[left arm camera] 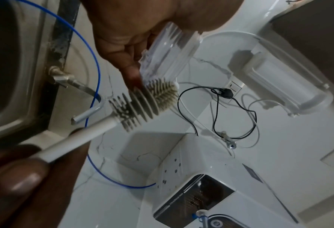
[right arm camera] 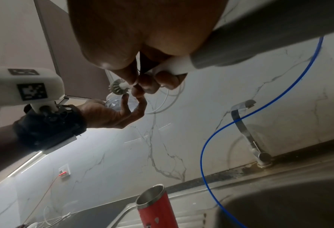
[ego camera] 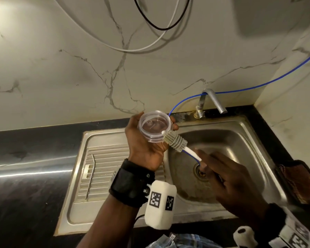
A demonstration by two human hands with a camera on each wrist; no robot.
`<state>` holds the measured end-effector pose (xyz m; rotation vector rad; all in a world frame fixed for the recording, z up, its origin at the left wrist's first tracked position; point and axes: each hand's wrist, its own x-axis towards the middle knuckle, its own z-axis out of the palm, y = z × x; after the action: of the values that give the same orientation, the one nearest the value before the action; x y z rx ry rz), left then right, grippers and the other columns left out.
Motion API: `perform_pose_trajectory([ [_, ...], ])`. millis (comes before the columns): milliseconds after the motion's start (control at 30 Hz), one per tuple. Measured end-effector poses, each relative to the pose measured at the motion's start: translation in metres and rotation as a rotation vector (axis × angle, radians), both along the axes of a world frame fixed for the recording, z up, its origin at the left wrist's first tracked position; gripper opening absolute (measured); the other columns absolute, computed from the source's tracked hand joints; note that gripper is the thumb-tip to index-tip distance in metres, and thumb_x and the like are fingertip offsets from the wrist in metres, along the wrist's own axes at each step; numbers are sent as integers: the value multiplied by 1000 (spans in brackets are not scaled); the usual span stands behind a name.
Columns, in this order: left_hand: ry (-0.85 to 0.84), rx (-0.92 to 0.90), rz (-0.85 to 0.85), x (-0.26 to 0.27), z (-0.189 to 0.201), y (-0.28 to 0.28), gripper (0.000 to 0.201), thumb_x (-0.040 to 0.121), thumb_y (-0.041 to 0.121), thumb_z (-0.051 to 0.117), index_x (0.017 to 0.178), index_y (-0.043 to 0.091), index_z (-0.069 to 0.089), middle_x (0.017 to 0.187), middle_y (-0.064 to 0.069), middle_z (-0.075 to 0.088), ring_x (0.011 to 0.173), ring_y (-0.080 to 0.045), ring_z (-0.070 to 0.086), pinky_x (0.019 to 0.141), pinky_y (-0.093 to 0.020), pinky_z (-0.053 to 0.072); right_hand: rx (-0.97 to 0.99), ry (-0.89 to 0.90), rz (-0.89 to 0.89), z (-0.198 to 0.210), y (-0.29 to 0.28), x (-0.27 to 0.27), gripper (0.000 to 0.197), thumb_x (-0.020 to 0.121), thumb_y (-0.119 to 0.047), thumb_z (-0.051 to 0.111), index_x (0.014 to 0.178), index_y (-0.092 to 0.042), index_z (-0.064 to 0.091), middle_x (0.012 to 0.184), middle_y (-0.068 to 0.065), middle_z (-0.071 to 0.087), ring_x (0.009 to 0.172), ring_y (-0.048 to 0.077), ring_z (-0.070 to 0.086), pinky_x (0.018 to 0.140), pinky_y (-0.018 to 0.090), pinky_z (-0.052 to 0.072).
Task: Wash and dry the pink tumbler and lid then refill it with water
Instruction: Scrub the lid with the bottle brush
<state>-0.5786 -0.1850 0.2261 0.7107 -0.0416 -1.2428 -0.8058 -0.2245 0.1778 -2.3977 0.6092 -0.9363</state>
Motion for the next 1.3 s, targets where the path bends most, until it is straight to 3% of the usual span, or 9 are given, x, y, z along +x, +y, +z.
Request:
perform_pose_trajectory([
  [100, 21, 54, -129, -5, -6, 2, 55, 102, 45, 43, 94, 2, 76, 98, -21, 68, 85, -33, 66, 87, -43, 54, -32, 20, 10, 4, -7, -3, 40, 102, -25, 51, 141, -24, 61, 106, -9, 64, 81, 9, 65, 66, 33, 53],
  [200, 31, 110, -226, -10, -10, 4, 48, 102, 45, 48, 100, 5, 75, 105, -21, 66, 87, -33, 67, 74, -37, 62, -109, 59, 53, 15, -18, -7, 41, 97, -15, 59, 136, -21, 67, 104, -5, 67, 82, 13, 66, 63, 39, 53],
  [333, 51, 146, -225, -11, -4, 3, 47, 101, 43, 50, 100, 4, 77, 97, -19, 72, 88, -32, 70, 78, -39, 63, -193, 108, 91, 23, -36, -10, 43, 94, -12, 62, 136, -19, 66, 102, -4, 66, 81, 7, 60, 64, 28, 48],
  [467, 13, 187, -173, -2, 2, -1, 43, 98, 43, 50, 107, 7, 72, 110, -18, 67, 100, -32, 66, 64, -34, 62, -175, 99, 61, 21, -53, -19, 41, 95, -11, 62, 136, -16, 65, 98, -3, 65, 78, -1, 52, 65, 18, 42],
  [600, 19, 222, -128, -12, 0, -2, 46, 100, 45, 50, 107, 4, 71, 94, -16, 70, 90, -31, 68, 56, -32, 63, -138, 57, 77, 19, -41, -10, 40, 96, -12, 58, 135, -15, 67, 98, -4, 65, 76, 7, 58, 63, 29, 49],
  [767, -75, 239, -53, -24, -1, -3, 65, 102, 56, 47, 70, 11, 80, 81, -12, 70, 87, -29, 63, 68, -33, 59, -123, 17, 37, 23, -23, 7, 38, 100, -18, 53, 134, -13, 68, 98, -4, 64, 74, 9, 58, 60, 33, 51],
  [867, -141, 255, 44, -27, 3, -5, 56, 105, 60, 44, 95, 14, 74, 82, -9, 73, 82, -26, 67, 72, -36, 58, -99, 14, 10, 22, -19, 12, 37, 102, -21, 51, 136, -13, 66, 100, -5, 63, 74, 6, 57, 62, 29, 50],
  [1100, -260, 235, 326, -18, 7, -10, 38, 106, 60, 45, 93, 29, 64, 93, 2, 66, 99, -25, 60, 72, -33, 48, -52, 36, -22, 10, -14, 3, 39, 104, -26, 48, 140, -17, 61, 100, -10, 61, 72, 6, 57, 61, 27, 50],
  [1300, -384, 171, 200, -48, 8, -12, 46, 112, 54, 36, 88, 24, 61, 71, 5, 65, 64, -10, 64, 50, -20, 51, -76, -26, -42, 28, -6, 33, 37, 101, -13, 52, 135, -9, 66, 100, -2, 64, 77, 5, 57, 67, 18, 46],
])
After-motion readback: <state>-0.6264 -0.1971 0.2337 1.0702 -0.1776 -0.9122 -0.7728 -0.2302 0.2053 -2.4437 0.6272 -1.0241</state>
